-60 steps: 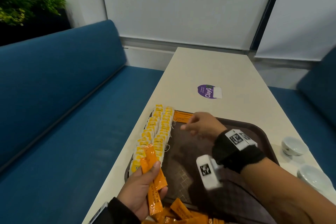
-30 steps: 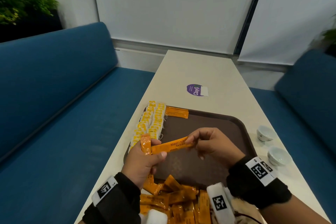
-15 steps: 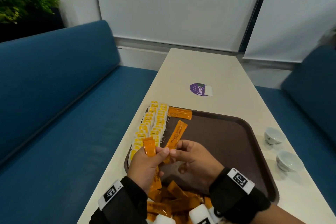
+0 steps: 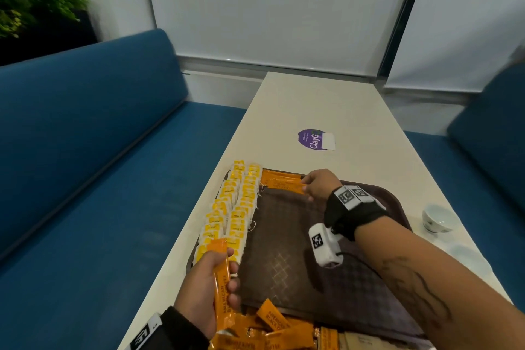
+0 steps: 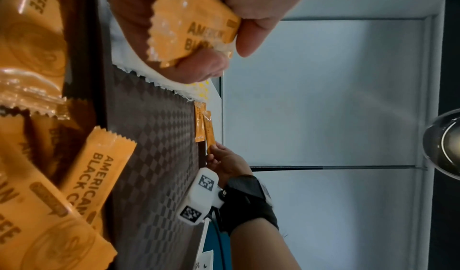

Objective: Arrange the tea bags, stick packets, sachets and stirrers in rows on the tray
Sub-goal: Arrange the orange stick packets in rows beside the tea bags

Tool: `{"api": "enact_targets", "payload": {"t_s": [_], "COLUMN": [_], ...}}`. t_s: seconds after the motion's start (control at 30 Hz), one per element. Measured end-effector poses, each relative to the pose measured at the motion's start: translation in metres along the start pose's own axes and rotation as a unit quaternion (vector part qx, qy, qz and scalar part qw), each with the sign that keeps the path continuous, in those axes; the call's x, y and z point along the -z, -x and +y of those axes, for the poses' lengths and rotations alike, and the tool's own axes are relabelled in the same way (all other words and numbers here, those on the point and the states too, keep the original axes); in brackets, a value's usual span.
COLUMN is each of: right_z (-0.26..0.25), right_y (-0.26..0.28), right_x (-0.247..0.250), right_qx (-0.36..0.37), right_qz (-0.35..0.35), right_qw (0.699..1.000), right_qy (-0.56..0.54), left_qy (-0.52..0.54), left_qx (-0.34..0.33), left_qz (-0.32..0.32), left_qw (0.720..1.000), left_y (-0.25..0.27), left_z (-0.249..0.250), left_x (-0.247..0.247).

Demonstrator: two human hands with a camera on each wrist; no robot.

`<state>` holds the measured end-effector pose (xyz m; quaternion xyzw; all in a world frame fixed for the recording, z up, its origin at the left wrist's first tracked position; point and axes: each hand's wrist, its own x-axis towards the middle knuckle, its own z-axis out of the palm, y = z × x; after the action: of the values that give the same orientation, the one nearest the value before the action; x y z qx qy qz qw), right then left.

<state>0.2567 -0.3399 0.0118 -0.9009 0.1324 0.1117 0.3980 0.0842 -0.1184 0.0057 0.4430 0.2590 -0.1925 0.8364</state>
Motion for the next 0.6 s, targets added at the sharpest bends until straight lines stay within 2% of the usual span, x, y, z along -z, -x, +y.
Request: {"api": "enact_targets", "payload": {"t_s": [0.13,0.23,0.37,0.47,0.6], "right_z": [-0.003,-0.008,-0.011,-0.017,-0.015], "right_y": [-0.022,-0.030,-0.040,-0.043,-0.043], "right_x": [-0.008,-0.013,-0.013,-0.015,-0.014], "right_qx": [-0.086,-0.120,-0.075,-0.108,-0.107], "right_qz": [-0.037,-0.045,-0.047,-0.055,-0.048], "right_qw": [0.990,0.985,0.996,0.990,0.986], "right_qy": [-0.103,-0.117,-0.026,0.078,0.116], "left_qy": [0.010,0.005,-0.009,-0.014,-0.036], "left_qx": [-0.004,0.000,-0.007,-0.008,-0.016], "left_qz": [-0.006,-0.002,0.003,0.005,0.009], "left_qw": [1.000,1.000,1.000,1.000,0.999], "left_y": [-0.003,-0.005,-0.006,-0.006,-0.008], "left_z": [0.000,0.000,-0.001,-0.001,-0.004], "left_x": [0.005,0.007,0.011,0.012,0.011]}}
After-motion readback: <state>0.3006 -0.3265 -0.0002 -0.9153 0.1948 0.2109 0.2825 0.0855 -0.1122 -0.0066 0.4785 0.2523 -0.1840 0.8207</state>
